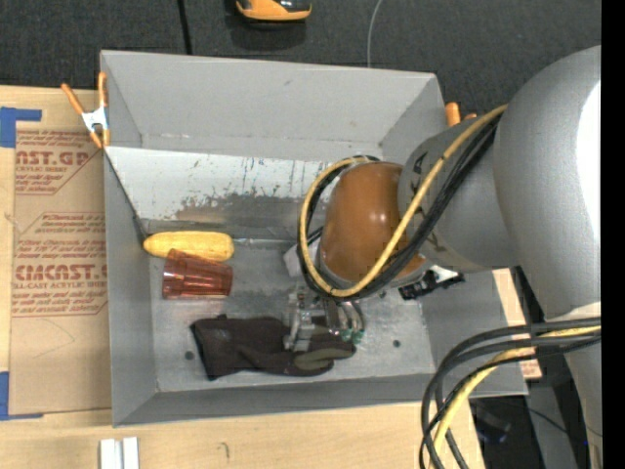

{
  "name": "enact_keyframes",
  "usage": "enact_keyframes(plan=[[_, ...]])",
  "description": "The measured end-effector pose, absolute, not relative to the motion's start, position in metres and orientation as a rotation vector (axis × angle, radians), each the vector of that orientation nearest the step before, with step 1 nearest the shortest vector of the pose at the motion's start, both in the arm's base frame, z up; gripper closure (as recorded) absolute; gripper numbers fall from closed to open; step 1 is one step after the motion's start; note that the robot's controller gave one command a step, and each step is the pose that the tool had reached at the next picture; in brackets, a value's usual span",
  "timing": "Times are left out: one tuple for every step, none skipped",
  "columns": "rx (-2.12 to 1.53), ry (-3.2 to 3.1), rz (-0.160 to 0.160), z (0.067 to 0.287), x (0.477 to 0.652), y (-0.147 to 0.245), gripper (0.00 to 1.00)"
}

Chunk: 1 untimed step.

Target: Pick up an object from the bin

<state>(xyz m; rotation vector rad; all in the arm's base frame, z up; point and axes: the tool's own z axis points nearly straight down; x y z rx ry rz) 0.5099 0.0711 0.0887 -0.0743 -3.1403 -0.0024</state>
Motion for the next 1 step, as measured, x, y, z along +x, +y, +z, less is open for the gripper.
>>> enact_keyframes(plan=[[-0.088, -3.144, -0.002, 0.2375, 0.5235, 0.0684, 1.0]])
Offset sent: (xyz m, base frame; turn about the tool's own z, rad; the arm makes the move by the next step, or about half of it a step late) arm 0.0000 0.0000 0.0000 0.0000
